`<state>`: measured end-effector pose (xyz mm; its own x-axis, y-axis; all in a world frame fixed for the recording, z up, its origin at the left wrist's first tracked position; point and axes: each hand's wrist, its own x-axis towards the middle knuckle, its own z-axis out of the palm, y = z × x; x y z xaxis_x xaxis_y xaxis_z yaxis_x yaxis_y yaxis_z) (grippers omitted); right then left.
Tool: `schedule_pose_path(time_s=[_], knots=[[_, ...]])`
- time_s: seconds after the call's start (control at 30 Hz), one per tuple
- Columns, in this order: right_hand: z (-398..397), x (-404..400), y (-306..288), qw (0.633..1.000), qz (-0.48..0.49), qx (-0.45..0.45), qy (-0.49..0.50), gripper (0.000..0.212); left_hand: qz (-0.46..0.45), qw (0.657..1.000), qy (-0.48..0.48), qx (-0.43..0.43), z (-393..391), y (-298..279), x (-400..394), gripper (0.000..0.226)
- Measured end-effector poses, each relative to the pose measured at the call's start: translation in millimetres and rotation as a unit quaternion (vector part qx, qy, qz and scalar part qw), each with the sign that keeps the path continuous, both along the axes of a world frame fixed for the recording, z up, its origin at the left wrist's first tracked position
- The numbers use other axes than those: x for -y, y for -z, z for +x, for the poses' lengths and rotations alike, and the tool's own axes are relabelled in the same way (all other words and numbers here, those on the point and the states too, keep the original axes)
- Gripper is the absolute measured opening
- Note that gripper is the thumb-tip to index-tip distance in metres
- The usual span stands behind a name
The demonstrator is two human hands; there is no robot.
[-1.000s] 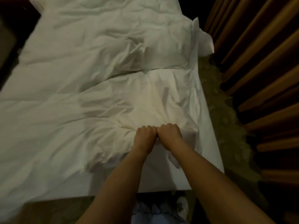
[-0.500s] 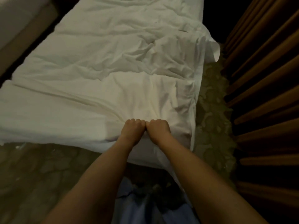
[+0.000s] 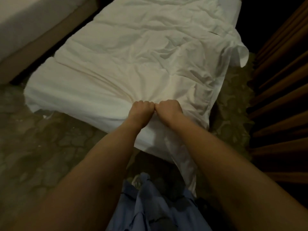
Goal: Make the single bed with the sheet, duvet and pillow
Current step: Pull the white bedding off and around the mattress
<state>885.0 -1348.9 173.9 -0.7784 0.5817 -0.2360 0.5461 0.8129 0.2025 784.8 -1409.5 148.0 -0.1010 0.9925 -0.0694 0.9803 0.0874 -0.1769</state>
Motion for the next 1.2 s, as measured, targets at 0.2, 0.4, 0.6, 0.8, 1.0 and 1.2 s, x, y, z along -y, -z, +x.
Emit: schedule_pose_path(time_s=[0.2, 0.4, 0.6, 0.8, 1.0, 1.2], knots=[[15.6, 32.2, -15.5, 0.998, 0.008, 0.009, -0.055, 0.028, -0.038, 0.997, -0.063, -0.008, 19.6, -12.5, 33.6, 0.022], [40.8, 51.3, -21.5, 0.996, 0.02, 0.002, -0.092, 0.028, -0.051, 0.994, -0.096, -0.017, 49.1, -24.9, 58.3, 0.024], [81.0, 49.4, -48.1, 0.99, 0.038, -0.021, -0.135, 0.027, -0.04, 0.993, -0.11, -0.006, 90.3, -60.4, 64.2, 0.028], [98.3, 13.6, -113.5, 0.983, 0.131, -0.047, -0.122, 0.024, 0.032, 0.992, -0.123, -0.003, 105.1, -122.9, 26.4, 0.032], [144.8, 57.8, -62.9, 0.992, 0.062, -0.005, -0.11, 0.03, -0.03, 0.997, -0.07, -0.001, 143.4, -66.5, 63.5, 0.028], [181.6, 126.8, 34.8, 0.995, -0.087, 0.022, -0.033, 0.029, -0.124, 0.991, 0.014, 0.043, 175.8, 10.2, 124.2, 0.022]])
